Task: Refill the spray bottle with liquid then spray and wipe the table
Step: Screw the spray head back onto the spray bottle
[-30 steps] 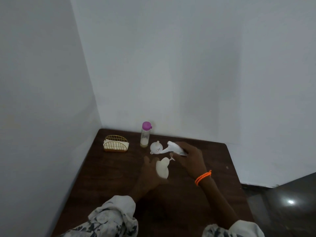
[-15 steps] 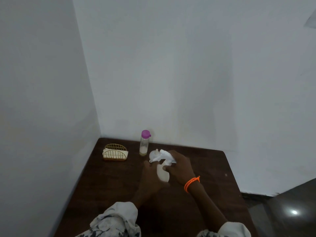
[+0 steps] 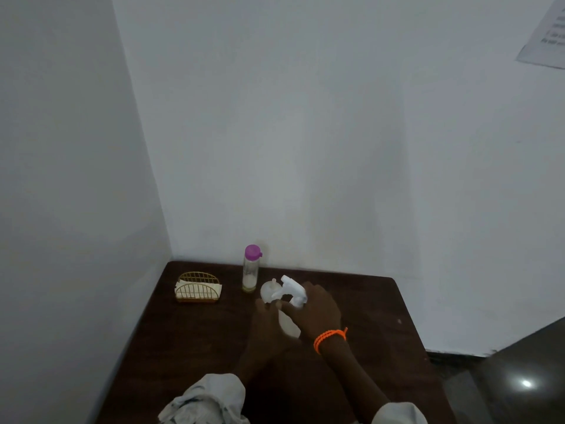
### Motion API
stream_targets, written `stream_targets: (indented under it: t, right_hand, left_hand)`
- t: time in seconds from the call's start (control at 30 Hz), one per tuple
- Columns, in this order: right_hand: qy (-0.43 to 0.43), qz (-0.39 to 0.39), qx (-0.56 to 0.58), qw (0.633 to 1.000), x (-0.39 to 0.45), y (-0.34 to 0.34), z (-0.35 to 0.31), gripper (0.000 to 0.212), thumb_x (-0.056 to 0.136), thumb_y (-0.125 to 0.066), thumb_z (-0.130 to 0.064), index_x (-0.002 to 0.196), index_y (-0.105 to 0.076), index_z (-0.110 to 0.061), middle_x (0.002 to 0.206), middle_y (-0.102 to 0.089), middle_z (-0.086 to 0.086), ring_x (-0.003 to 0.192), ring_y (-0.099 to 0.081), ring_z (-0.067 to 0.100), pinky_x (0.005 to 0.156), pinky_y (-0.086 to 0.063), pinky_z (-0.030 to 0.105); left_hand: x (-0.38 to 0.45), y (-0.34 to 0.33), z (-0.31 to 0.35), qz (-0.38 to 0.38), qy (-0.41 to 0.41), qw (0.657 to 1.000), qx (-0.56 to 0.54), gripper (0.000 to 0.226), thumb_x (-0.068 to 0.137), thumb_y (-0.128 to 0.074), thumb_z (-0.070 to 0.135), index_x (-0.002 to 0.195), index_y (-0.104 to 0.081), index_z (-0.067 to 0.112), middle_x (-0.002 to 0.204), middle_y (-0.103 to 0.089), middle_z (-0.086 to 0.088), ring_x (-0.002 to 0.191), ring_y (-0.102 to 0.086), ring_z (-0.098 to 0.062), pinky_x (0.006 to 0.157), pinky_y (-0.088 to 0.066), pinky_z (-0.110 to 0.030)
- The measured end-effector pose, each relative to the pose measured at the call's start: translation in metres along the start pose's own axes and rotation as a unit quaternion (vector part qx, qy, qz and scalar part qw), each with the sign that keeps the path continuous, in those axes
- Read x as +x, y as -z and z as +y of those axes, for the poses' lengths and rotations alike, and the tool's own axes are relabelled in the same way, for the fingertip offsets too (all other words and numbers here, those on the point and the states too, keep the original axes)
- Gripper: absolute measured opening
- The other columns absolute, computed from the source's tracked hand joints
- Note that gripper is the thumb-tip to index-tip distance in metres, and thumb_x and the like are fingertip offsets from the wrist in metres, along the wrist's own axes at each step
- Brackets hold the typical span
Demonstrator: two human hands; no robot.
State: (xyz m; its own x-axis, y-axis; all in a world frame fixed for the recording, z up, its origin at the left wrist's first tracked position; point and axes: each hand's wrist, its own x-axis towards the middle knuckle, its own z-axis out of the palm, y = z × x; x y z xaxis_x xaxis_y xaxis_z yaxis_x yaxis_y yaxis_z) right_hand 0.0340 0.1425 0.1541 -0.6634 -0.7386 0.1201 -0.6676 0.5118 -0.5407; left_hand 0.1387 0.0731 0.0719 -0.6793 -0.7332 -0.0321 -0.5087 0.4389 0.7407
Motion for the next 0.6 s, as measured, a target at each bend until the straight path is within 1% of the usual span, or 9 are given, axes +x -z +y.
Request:
stream_targets:
  t: [0.07, 0.13, 0.2, 0.23, 0.33, 0.4, 0.47, 0.53, 0.6]
  right_hand:
    - [0.009, -0.033, 0.108, 0.994, 0.003, 0.003, 0.002, 0.044, 0.063, -0.074, -0.059, 0.090, -0.064, -0.025, 0.082, -0.064, -0.008, 0.075, -0.060, 0.006, 0.064, -0.047, 0.020]
    - [0.014, -0.046, 0.178, 0.983, 0.006, 0.006, 0.003, 0.035, 0.065, -0.079, -0.038, 0.097, -0.068, -0.027, 0.085, -0.069, -0.008, 0.077, -0.065, 0.002, 0.066, -0.049, 0.017]
    - [0.016, -0.041, 0.188, 0.981, 0.007, 0.006, 0.004, 0.024, 0.068, -0.080, -0.023, 0.089, -0.069, -0.024, 0.078, -0.069, -0.008, 0.071, -0.064, 0.000, 0.062, -0.045, 0.013]
    - [0.015, -0.032, 0.184, 0.982, 0.008, 0.004, 0.005, 0.019, 0.069, -0.081, -0.020, 0.083, -0.068, -0.022, 0.073, -0.068, -0.007, 0.068, -0.062, 0.000, 0.059, -0.043, 0.012]
    - [0.012, 0.000, 0.193, 0.981, 0.010, -0.002, 0.007, 0.023, 0.067, -0.084, -0.023, 0.073, -0.063, -0.014, 0.065, -0.064, 0.001, 0.059, -0.057, 0.004, 0.054, -0.044, 0.016]
    - [0.017, 0.020, 0.196, 0.980, 0.011, -0.005, 0.008, 0.028, 0.066, -0.085, -0.029, 0.072, -0.062, -0.012, 0.065, -0.063, 0.003, 0.058, -0.058, 0.009, 0.055, -0.047, 0.022]
    - [0.017, 0.037, 0.190, 0.981, 0.011, -0.008, 0.007, 0.031, 0.066, -0.084, -0.036, 0.073, -0.063, -0.015, 0.065, -0.063, 0.001, 0.060, -0.060, 0.013, 0.056, -0.051, 0.028]
    - [0.013, 0.052, 0.192, 0.980, 0.011, -0.007, 0.004, 0.028, 0.065, -0.086, -0.036, 0.074, -0.064, -0.021, 0.065, -0.064, -0.003, 0.062, -0.061, 0.012, 0.057, -0.052, 0.025]
    - [0.003, 0.064, 0.212, 0.975, 0.011, -0.005, 0.000, 0.028, 0.064, -0.090, -0.030, 0.073, -0.064, -0.025, 0.066, -0.064, -0.005, 0.064, -0.061, 0.009, 0.057, -0.051, 0.021]
  left_hand:
    - [0.002, 0.001, 0.001, -0.010, 0.018, 1.000, 0.009, 0.103, 0.049, -0.087, 0.063, 0.136, -0.044, 0.026, 0.135, -0.034, -0.001, 0.115, -0.041, -0.010, 0.094, -0.044, -0.022]
    - [0.006, 0.003, 0.002, -0.018, 0.032, 0.999, 0.016, 0.109, 0.048, -0.087, 0.061, 0.140, -0.041, 0.025, 0.137, -0.032, -0.003, 0.118, -0.044, -0.014, 0.097, -0.050, -0.028]
    - [0.008, 0.005, 0.004, -0.023, 0.038, 0.999, 0.020, 0.114, 0.047, -0.087, 0.059, 0.144, -0.038, 0.024, 0.138, -0.031, -0.005, 0.121, -0.045, -0.018, 0.099, -0.051, -0.032]
    - [0.010, 0.006, 0.004, -0.022, 0.037, 0.999, 0.022, 0.115, 0.047, -0.088, 0.059, 0.144, -0.038, 0.023, 0.138, -0.031, -0.005, 0.122, -0.046, -0.019, 0.099, -0.051, -0.033]
    - [0.012, 0.007, 0.004, -0.014, 0.033, 0.999, 0.022, 0.114, 0.041, -0.084, 0.062, 0.140, -0.043, 0.025, 0.134, -0.036, -0.006, 0.115, -0.051, -0.018, 0.095, -0.054, -0.034]
    - [0.013, 0.008, 0.003, -0.011, 0.028, 0.999, 0.019, 0.111, 0.037, -0.080, 0.067, 0.135, -0.046, 0.029, 0.132, -0.038, -0.005, 0.111, -0.052, -0.016, 0.092, -0.054, -0.032]
    - [0.014, 0.007, 0.001, -0.010, 0.021, 1.000, 0.013, 0.105, 0.038, -0.082, 0.068, 0.131, -0.048, 0.033, 0.130, -0.038, -0.002, 0.109, -0.051, -0.013, 0.090, -0.054, -0.029]
    - [0.015, 0.007, 0.001, -0.008, 0.016, 1.000, 0.003, 0.101, 0.040, -0.085, 0.067, 0.129, -0.049, 0.035, 0.127, -0.038, 0.000, 0.107, -0.051, -0.012, 0.088, -0.052, -0.026]
    - [0.017, 0.009, 0.003, -0.011, 0.013, 1.000, -0.008, 0.101, 0.041, -0.087, 0.065, 0.130, -0.049, 0.035, 0.127, -0.037, -0.001, 0.107, -0.049, -0.011, 0.087, -0.049, -0.024]
